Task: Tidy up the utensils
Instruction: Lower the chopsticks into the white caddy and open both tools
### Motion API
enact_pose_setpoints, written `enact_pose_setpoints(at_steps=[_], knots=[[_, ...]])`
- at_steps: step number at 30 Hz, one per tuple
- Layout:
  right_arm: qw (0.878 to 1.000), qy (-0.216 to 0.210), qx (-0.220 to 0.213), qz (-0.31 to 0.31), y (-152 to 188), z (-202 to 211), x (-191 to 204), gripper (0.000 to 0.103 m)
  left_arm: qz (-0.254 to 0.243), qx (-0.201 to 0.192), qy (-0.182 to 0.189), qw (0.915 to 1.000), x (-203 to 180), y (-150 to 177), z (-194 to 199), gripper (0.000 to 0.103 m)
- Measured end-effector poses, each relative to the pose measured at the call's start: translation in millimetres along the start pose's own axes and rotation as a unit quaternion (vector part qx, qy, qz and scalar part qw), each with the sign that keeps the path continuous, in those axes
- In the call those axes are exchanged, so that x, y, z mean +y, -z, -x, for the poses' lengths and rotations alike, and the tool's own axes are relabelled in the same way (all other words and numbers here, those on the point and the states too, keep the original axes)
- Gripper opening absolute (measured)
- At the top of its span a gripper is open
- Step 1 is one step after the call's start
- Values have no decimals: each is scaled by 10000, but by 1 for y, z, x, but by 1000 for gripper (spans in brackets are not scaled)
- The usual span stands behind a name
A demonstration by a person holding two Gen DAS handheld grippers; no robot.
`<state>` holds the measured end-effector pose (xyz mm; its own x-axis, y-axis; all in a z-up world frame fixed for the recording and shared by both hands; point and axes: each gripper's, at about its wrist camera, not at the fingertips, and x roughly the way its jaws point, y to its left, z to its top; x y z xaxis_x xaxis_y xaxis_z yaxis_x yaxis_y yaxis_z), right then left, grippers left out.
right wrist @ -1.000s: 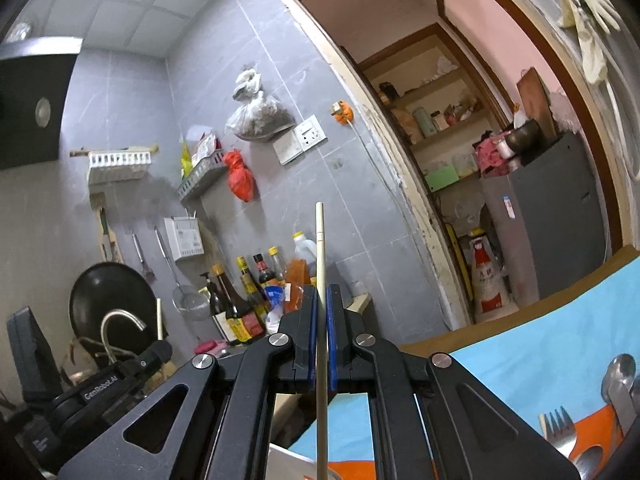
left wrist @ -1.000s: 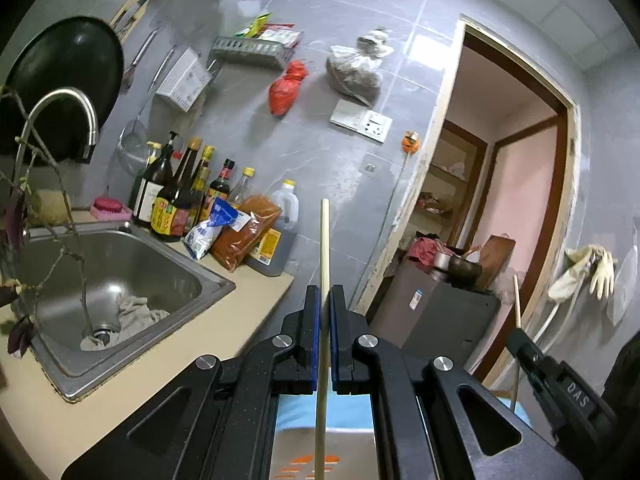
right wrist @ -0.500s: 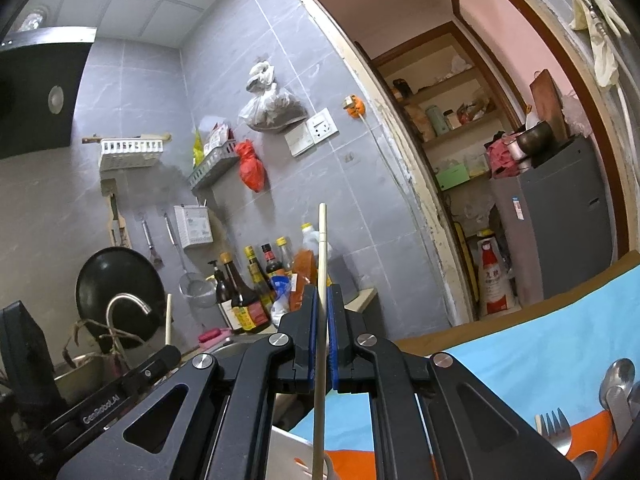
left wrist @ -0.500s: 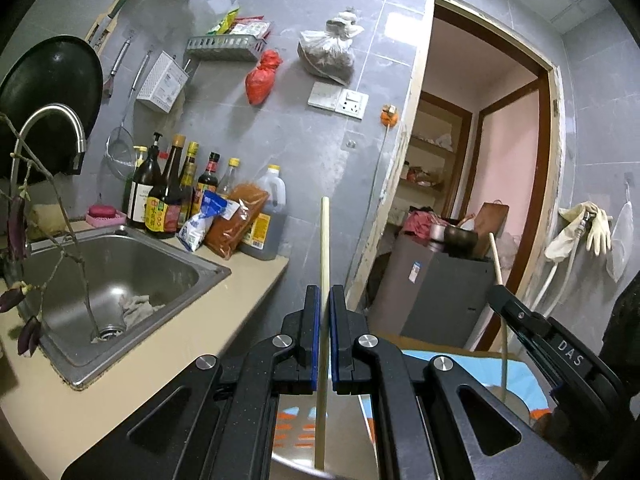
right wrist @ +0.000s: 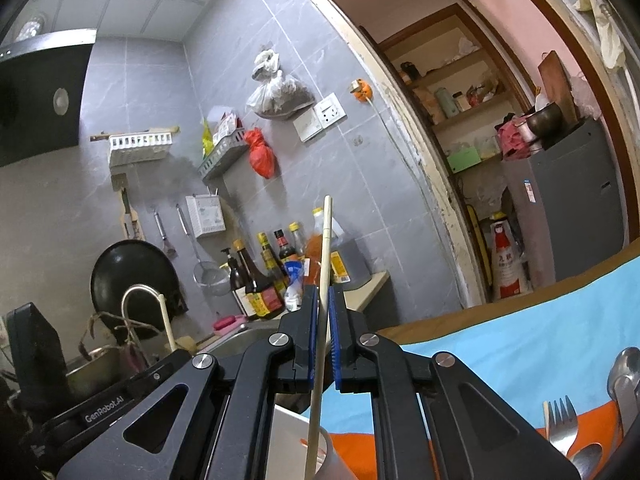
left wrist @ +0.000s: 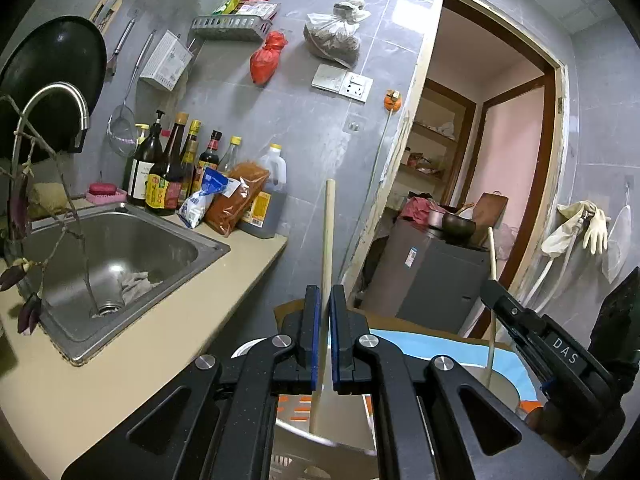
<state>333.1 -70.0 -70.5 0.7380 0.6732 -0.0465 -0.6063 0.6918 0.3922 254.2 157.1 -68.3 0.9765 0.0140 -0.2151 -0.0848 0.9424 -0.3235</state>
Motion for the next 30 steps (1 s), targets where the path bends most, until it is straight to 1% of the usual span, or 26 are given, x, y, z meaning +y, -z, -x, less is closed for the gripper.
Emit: enact_pose_setpoints(at_steps=[2, 4, 5, 6, 8, 11, 13, 14, 15, 17, 19, 20, 21, 22, 23, 24, 25, 26, 27, 30], knots=[[10000, -16, 59, 62, 0, 1, 2, 5, 21, 35, 22, 10000, 0, -1, 2, 4], [9999, -36, 116, 83, 0, 3, 4, 5, 37, 71, 61, 9999, 0, -3, 5, 7], [9998, -43, 169, 98, -1, 4, 4, 5, 48, 87, 74, 9999, -1, -4, 6, 14], [9997, -40, 209, 112, -1, 5, 5, 5, 70, 111, 111, 9999, -1, -5, 7, 23], [9994, -27, 315, 144, -3, 8, 5, 5, 145, 158, 179, 9996, -1, -8, 10, 30], [9990, 2, 424, 166, -9, 15, 6, 7, 107, 244, 194, 9995, -6, -15, 14, 30], [9986, 40, 500, 177, -14, 21, 7, 11, 64, 306, 187, 9993, -13, -21, 17, 34], [9985, 71, 516, 181, -16, 24, 7, 18, 56, 318, 193, 9993, -16, -23, 18, 39], [9985, 88, 515, 171, -20, 28, 6, 23, 47, 329, 190, 9993, -20, -25, 19, 41], [9984, 159, 520, 151, -28, 38, 4, 23, 55, 375, 192, 9991, -29, -30, 23, 43], [9982, 235, 522, 151, -36, 46, 2, 26, 27, 406, 182, 9990, -39, -34, 25, 49], [9982, 297, 503, 160, -43, 53, 0, 30, 1, 407, 185, 9990, -45, -36, 27, 56], [9981, 341, 478, 167, -47, 59, -1, 39, -25, 392, 190, 9990, -52, -38, 29, 63], [9981, 397, 445, 174, -52, 65, -3, 44, -55, 366, 212, 9991, -61, -40, 31, 66], [9979, 470, 398, 181, -59, 74, -6, 52, -93, 347, 247, 9990, -70, -42, 33, 72], [9978, 523, 372, 192, -63, 80, -8, 54, -133, 333, 265, 9990, -78, -43, 34, 79], [9974, 594, 352, 218, -69, 87, -11, 56, -168, 318, 269, 9990, -86, -44, 35, 82], [9969, 663, 332, 253, -75, 95, -14, 62, -209, 298, 259, 9990, -94, -45, 36, 87], [9965, 722, 314, 282, -79, 101, -16, 71, -260, 273, 252, 9990, -103, -46, 36, 89], [9947, 896, 275, 421, -93, 124, -25, 79, -449, 174, 305, 9984, -131, -45, 39, 95]])
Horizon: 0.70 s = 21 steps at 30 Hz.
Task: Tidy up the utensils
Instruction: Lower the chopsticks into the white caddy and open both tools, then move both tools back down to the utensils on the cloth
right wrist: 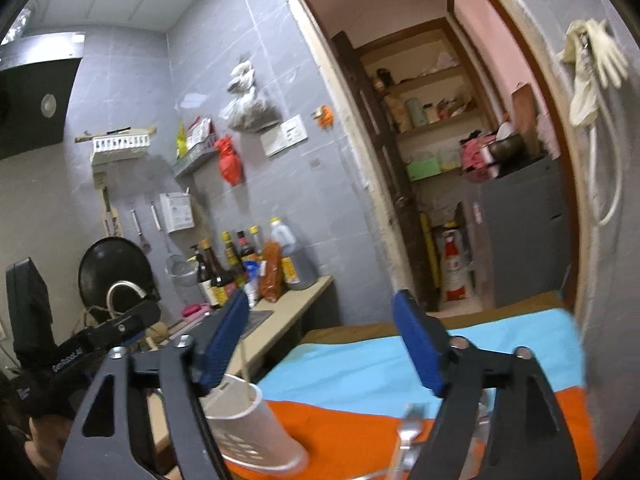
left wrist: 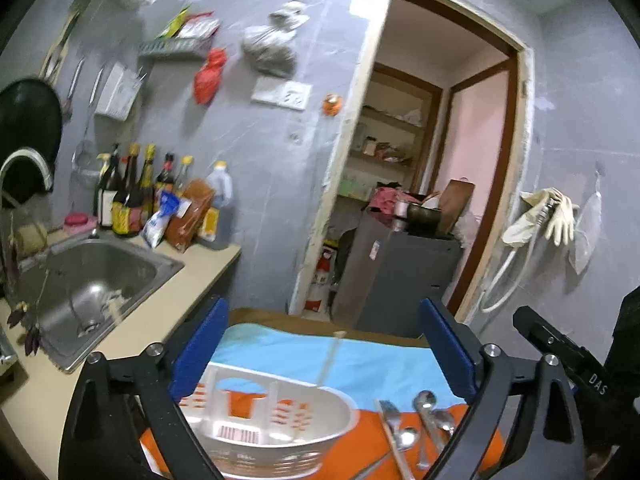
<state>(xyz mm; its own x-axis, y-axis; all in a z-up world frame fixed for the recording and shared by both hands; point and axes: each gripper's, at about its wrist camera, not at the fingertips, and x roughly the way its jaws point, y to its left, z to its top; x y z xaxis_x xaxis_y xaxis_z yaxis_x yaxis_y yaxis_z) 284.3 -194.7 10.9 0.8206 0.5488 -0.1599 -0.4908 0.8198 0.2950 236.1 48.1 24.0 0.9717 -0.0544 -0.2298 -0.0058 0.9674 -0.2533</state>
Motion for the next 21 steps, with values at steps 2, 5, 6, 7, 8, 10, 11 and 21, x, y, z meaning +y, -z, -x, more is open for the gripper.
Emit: enact_pose_setpoints(at_steps=[2, 5, 6, 7, 8, 10, 11, 21], knots=[[9998, 137, 29, 116, -6, 11, -8, 85, -110, -12, 68, 9999, -17, 0, -1, 96], [9990, 350, 39, 289, -13, 30, -23, 95, -240, 55, 184, 9995, -41, 5, -5, 97], [9986, 409, 44, 333, -14, 35, -27, 101, -286, 88, 220, 9993, -48, 7, -7, 97], [9982, 474, 48, 368, -15, 40, -32, 103, -342, 125, 245, 9990, -55, 10, -9, 97], [9978, 530, 57, 402, -15, 45, -36, 103, -389, 151, 265, 9988, -61, 13, -11, 97], [9971, 613, 99, 448, -15, 51, -44, 103, -477, 228, 331, 9981, -72, 20, -16, 97], [9966, 668, 127, 455, -14, 54, -50, 103, -510, 294, 367, 9976, -78, 24, -19, 97], [9894, 1261, 675, 254, 21, 68, -105, 103, -659, 1114, 564, 9900, -111, 74, -50, 97]])
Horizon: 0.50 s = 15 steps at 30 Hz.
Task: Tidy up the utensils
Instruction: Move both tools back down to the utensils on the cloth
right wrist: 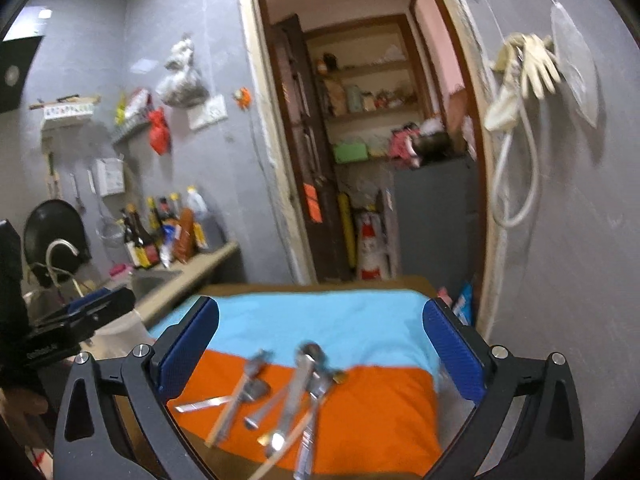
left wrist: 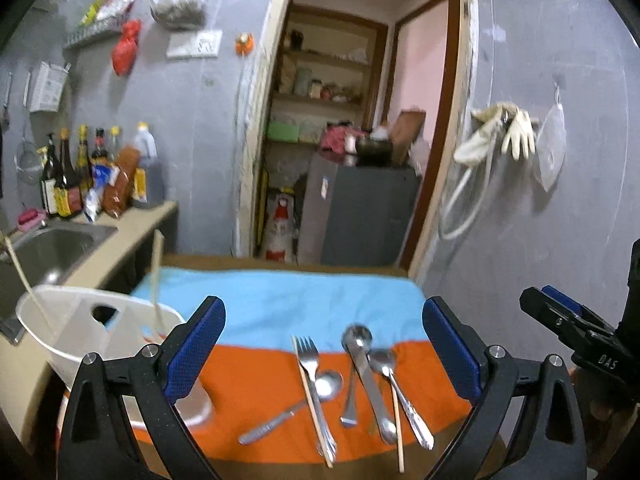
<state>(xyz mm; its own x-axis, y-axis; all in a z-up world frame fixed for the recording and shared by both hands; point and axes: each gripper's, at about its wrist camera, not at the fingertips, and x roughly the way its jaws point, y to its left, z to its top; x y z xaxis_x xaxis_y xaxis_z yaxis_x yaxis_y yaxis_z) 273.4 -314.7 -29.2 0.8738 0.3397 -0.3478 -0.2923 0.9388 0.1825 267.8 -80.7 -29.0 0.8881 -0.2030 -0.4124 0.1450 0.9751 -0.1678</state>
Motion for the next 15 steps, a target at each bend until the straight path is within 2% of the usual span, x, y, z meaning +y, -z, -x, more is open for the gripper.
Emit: enact_pose_setpoints(at_steps=[11, 13, 15], knots=[[9967, 278, 734, -185, 44, -26, -37, 102, 32, 698, 2, 9976, -10, 35, -51, 95], [9958, 264, 857, -195, 49, -33, -40, 100, 24, 763, 28, 9971, -11, 39, -61, 89], [9944, 240, 1014, -178, 53, -42, -41, 92, 19, 911, 51, 9958, -9, 43, -74, 75]])
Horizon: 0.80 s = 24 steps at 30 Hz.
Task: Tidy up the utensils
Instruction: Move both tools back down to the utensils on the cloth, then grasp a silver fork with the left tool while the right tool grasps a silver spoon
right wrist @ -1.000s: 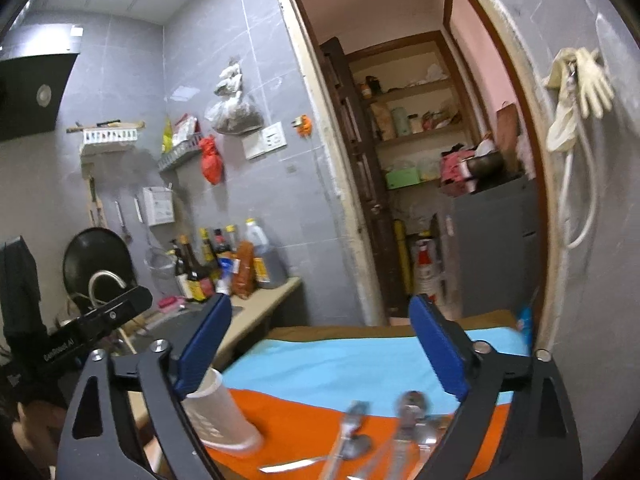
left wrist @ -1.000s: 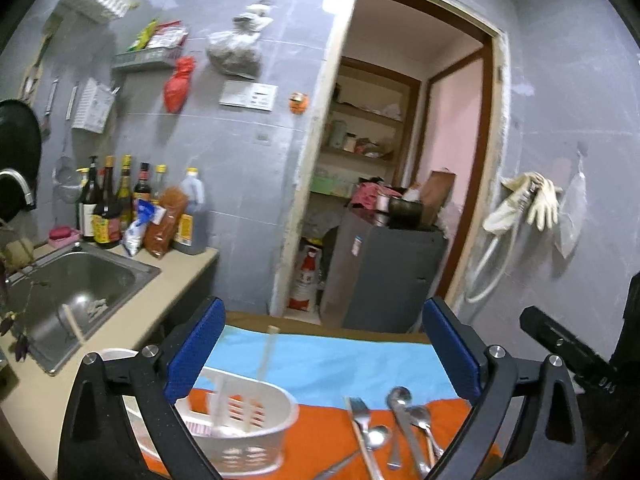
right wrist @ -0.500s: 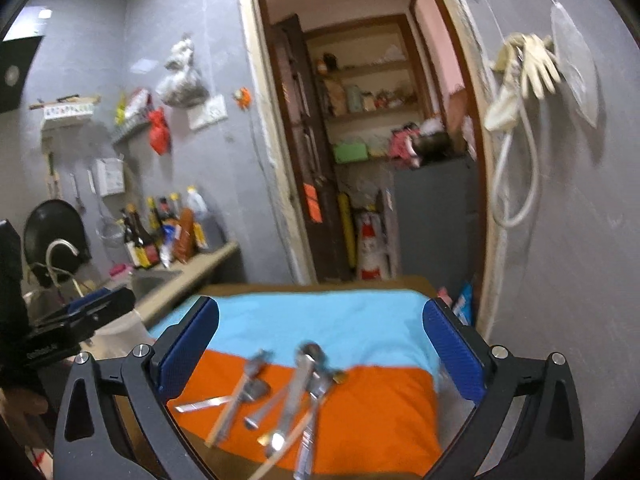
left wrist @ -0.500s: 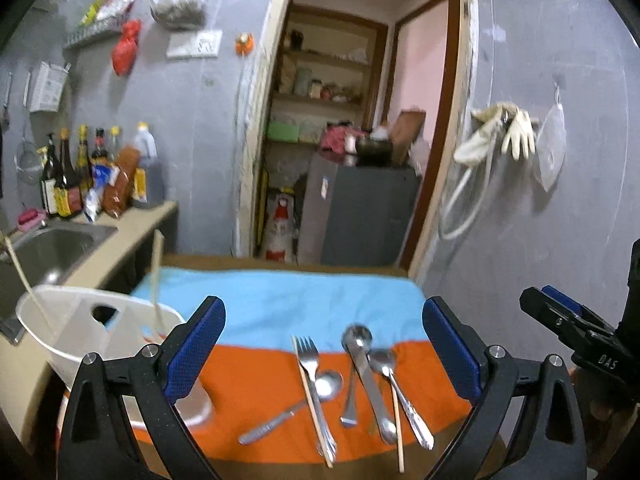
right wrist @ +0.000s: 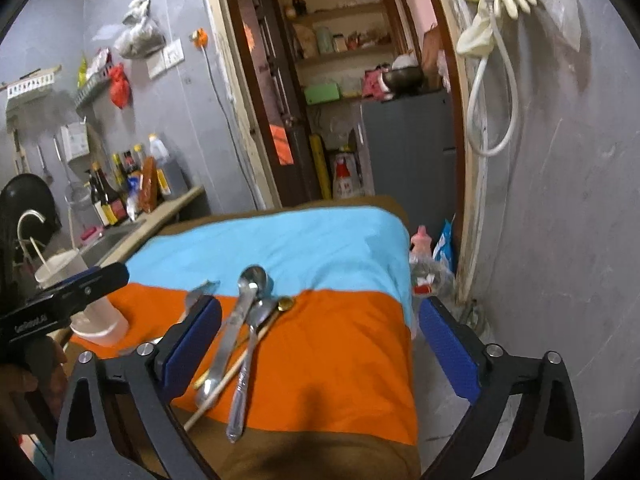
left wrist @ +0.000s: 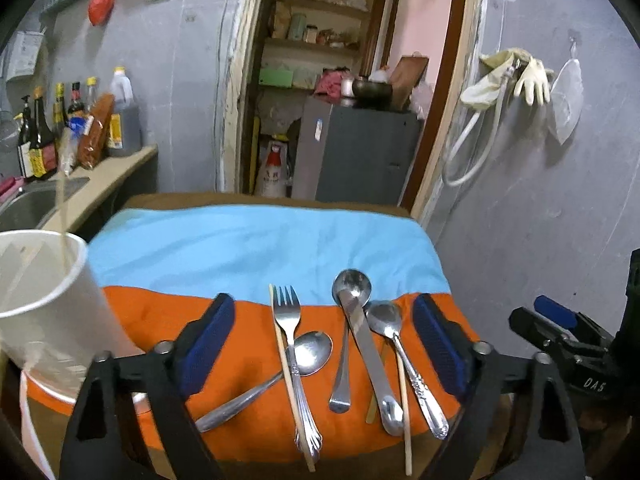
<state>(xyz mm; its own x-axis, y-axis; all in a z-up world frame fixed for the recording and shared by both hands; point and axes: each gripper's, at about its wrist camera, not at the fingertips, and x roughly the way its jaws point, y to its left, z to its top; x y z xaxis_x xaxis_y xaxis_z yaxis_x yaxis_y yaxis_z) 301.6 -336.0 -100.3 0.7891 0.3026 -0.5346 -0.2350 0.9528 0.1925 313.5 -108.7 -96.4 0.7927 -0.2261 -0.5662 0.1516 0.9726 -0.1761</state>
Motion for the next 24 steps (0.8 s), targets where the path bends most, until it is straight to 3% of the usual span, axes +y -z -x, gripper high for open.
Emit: enact_pose_setpoints(at_steps=[7, 9, 12, 18, 21, 24], knots=[[9984, -237, 476, 173, 6, -36, 9, 68, -48, 657, -131, 9977, 10, 6, -44, 49], [9974, -330, 589, 239, 6, -44, 14, 55, -53, 869, -194, 9960, 14, 9, -57, 36], [9952, -424, 810, 363, 8, -57, 21, 44, -25, 1112, -250, 9935, 20, 13, -72, 31], [9890, -588, 1230, 577, 12, -77, 32, 39, 77, 1407, -338, 9895, 31, 16, -89, 24], [9852, -659, 1439, 659, 14, -86, 36, 38, 155, 1411, -297, 9894, 37, 16, -89, 17], [9814, -726, 1623, 723, 17, -92, 39, 33, 231, 1404, -229, 9896, 40, 14, -89, 17]])
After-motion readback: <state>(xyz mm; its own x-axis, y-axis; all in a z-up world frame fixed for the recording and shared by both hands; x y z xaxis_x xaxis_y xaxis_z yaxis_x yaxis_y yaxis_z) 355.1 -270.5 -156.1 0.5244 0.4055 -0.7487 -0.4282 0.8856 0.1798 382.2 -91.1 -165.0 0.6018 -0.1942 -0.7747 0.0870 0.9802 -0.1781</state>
